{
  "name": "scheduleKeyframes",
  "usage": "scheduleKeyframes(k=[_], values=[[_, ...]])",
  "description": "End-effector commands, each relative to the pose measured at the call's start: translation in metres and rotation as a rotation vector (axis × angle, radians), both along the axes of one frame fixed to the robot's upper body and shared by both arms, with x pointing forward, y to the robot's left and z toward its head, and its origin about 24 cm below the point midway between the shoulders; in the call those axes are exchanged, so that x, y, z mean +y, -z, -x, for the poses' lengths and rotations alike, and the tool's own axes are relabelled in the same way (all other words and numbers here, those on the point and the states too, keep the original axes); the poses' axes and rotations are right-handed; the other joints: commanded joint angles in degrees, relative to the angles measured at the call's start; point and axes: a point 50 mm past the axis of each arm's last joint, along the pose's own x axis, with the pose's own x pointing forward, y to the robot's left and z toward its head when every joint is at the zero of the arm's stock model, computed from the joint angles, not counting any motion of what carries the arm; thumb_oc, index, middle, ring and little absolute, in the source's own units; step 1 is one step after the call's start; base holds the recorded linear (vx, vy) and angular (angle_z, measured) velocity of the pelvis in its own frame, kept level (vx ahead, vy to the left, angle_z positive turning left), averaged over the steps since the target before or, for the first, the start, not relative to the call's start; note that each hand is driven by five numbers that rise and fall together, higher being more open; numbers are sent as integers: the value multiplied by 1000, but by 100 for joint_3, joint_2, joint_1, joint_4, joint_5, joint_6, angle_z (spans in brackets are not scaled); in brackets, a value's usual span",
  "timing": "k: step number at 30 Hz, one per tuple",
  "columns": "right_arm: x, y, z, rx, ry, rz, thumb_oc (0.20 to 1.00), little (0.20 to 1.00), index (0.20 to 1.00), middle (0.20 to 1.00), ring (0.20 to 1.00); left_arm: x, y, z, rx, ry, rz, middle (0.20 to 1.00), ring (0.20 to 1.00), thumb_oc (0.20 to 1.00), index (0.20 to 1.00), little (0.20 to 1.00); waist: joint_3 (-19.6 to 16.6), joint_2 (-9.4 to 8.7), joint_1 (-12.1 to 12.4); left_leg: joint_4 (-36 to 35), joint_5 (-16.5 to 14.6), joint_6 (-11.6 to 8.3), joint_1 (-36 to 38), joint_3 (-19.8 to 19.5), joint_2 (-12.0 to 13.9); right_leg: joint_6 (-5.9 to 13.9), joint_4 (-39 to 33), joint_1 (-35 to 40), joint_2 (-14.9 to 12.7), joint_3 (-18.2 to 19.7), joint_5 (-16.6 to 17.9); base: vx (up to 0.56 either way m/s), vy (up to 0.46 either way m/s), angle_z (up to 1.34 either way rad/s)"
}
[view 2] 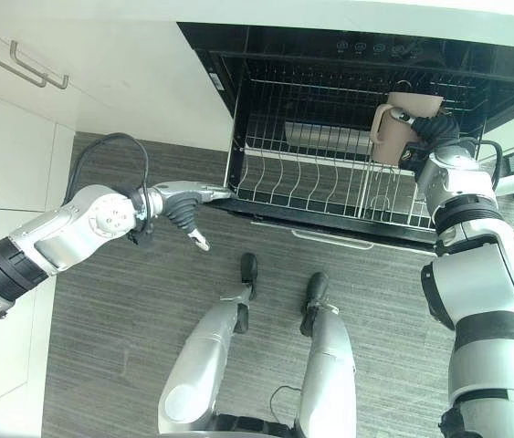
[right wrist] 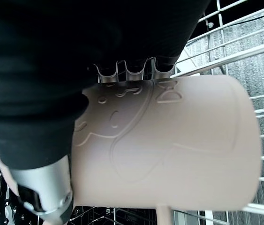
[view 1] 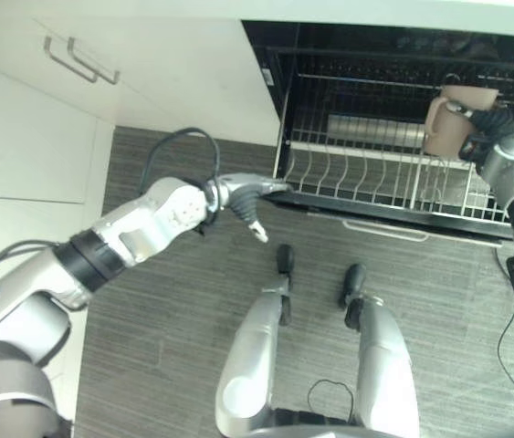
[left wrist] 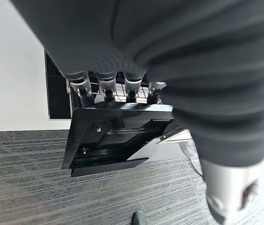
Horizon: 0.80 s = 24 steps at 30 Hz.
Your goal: Place the dishes in the dishwasher.
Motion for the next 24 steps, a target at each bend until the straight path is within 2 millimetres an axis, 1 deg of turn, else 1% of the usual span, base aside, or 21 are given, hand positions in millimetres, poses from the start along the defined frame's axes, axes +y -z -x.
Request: scheduleKeyframes(k=[1, 2, 4, 7, 9, 13, 14, 17, 18, 21, 23, 24], values=[[-31, -19, 14, -39, 187, 13, 1000, 1000, 1000, 1000, 1000, -5, -13, 7, -21, 38, 48, 1000, 1000, 1000, 1000, 1000, -135, 99, 132, 39, -75, 82, -42, 514, -139, 418, -526, 195, -167, -412, 803, 0, 0, 0], [-32, -19, 15, -36, 209, 16, 1000, 1000, 1000, 1000, 1000, -5, -13, 7, -21, 38, 49, 1000, 1000, 1000, 1000, 1000, -135, 103, 133, 38, -74, 82, -42, 514, -141, 419, -524, 193, -168, -412, 804, -34, 7, -1], [-41, -19, 20, -17, 331, 79, 1000, 1000, 1000, 1000, 1000, -6, -14, 8, -25, 42, 54, 1000, 1000, 1000, 1000, 1000, -135, 132, 144, -1, -64, 79, -39, 517, -157, 431, -561, 191, -164, -419, 827, -50, 14, -1], [-43, -24, 22, -26, 392, 135, 1000, 1000, 1000, 1000, 1000, -7, -14, 8, -29, 46, 53, 1000, 1000, 1000, 1000, 1000, -135, 148, 157, -12, -64, 82, -30, 519, -167, 436, -574, 202, -169, -429, 834, -29, 11, 0], [-44, -40, 26, -75, 537, 244, 1000, 1000, 1000, 1000, 1000, -8, -13, 8, -34, 56, 53, 1000, 1000, 1000, 1000, 1000, -135, 182, 177, 27, -87, 99, -42, 536, -181, 439, -547, 193, -188, -440, 834, -43, 17, 1], [-39, -55, 29, -173, 648, 311, 1000, 1000, 1000, 1000, 1000, -6, -8, 7, -32, 61, 58, 1000, 1000, 1000, 1000, 1000, -135, 210, 184, 104, -129, 118, -69, 550, -194, 437, -501, 175, -196, -436, 817, -8, 4, 0], [-37, -58, 30, -190, 683, 355, 1000, 1000, 1000, 1000, 1000, -3, -4, 9, -25, 62, 56, 1000, 1000, 1000, 1000, 1000, -135, 220, 183, 160, -168, 130, -80, 539, -196, 436, -450, 163, -201, -420, 796, 0, 0, 0], [-29, -63, 29, -231, 694, 439, 1000, 1000, 1000, 1000, 1000, 0, 7, 13, -19, 70, 55, 1000, 1000, 1000, 1000, 1000, -135, 232, 189, 157, -185, 159, -78, 547, -221, 440, -497, 164, -182, -409, 811, 0, 0, 0], [-25, -65, 27, -249, 694, 456, 1000, 1000, 1000, 1000, 1000, 1, 14, 15, -17, 83, 47, 1000, 1000, 1000, 1000, 1000, -135, 247, 205, 150, -193, 163, -83, 548, -230, 441, -518, 164, -192, -408, 814, 0, 0, 0], [-23, -62, 26, -245, 683, 427, 1000, 1000, 1000, 1000, 1000, 2, 19, 17, -17, 87, 48, 1000, 1000, 1000, 1000, 1000, -135, 260, 205, 150, -205, 166, -66, 534, -242, 438, -525, 182, -189, -398, 813, 0, 0, 0], [-22, -53, 25, -266, 654, 362, 1000, 1000, 1000, 1000, 1000, 3, 23, 19, -24, 79, 53, 1000, 1000, 1000, 1000, 1000, -135, 276, 197, 112, -206, 176, -33, 533, -246, 431, -554, 204, -174, -366, 809, 0, 0, 0], [-21, -52, 24, -272, 646, 355, 1000, 1000, 1000, 1000, 1000, 3, 23, 19, -23, 77, 53, 1000, 1000, 1000, 1000, 1000, -135, 276, 195, 102, -208, 176, -16, 537, -246, 428, -573, 224, -168, -359, 808, 0, 0, 0]])
